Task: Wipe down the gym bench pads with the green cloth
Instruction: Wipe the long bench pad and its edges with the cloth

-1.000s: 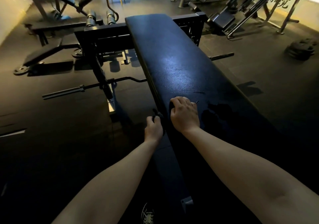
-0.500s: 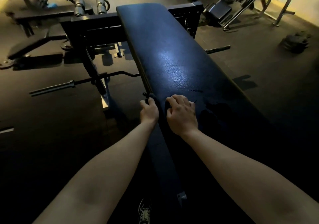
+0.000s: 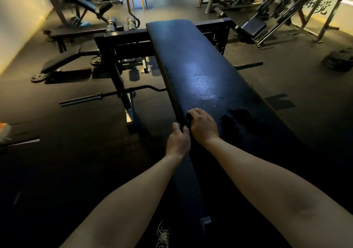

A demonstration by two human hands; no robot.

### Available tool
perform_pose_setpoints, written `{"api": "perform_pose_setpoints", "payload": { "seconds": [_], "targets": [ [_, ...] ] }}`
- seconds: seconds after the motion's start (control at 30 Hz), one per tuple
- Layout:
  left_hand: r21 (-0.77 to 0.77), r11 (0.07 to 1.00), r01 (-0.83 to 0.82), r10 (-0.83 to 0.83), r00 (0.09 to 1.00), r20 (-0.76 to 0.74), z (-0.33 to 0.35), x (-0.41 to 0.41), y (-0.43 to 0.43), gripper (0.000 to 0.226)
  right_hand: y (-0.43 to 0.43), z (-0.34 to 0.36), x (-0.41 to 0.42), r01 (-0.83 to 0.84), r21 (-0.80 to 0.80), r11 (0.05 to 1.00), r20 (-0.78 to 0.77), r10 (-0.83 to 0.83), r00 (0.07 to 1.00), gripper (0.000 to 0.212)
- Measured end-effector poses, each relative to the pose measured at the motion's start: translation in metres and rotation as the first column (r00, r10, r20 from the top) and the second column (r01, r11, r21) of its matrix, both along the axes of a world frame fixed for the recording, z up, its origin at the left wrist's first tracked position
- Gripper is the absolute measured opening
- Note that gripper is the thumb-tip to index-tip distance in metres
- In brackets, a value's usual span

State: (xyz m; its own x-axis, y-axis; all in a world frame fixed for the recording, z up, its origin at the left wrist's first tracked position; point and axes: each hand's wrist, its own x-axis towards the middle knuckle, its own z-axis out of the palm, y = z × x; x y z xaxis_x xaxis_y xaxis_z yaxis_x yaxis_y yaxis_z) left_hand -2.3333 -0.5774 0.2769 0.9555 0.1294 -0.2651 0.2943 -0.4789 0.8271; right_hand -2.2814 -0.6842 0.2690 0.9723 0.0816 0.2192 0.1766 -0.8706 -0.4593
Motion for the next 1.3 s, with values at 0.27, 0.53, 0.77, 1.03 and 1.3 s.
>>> {"api": "perform_pose_setpoints", "payload": {
  "seconds": [0.27,0.53,0.77,1.03,1.3],
  "targets": [
    [0.098,0.995,0.032,-0.04,0.996,0.081,0.002,-0.031,0.0,0.027,-0.011,0.01,-0.029,-0.04,0.167,0.985,-0.118,0.06,0.991,0.035],
    [-0.126,0.992,-0.002,0.047,0.935,0.352,0.032,-0.003,-0.002,0.032,-0.006,0.038,-0.024,-0.102,0.605,0.789,-0.141,0.233,0.962,0.047],
    [-0.109,0.973,0.202,-0.136,0.889,0.437,0.023,0.054,0.007,0.096,-0.003,0.055,0.014,0.057,0.584,0.81,-0.152,0.04,0.988,0.054],
    [0.024,0.994,0.104,-0.106,0.99,0.096,-0.031,0.097,0.033,0.102,-0.043,0.039,0.071,0.305,-0.093,0.948,-0.274,-0.319,0.907,0.046],
    [-0.173,0.977,0.127,-0.104,0.985,0.138,-0.048,0.096,0.027,0.095,-0.001,0.037,0.098,0.109,-0.156,0.982,-0.254,-0.146,0.956,0.048]
  ]
}}
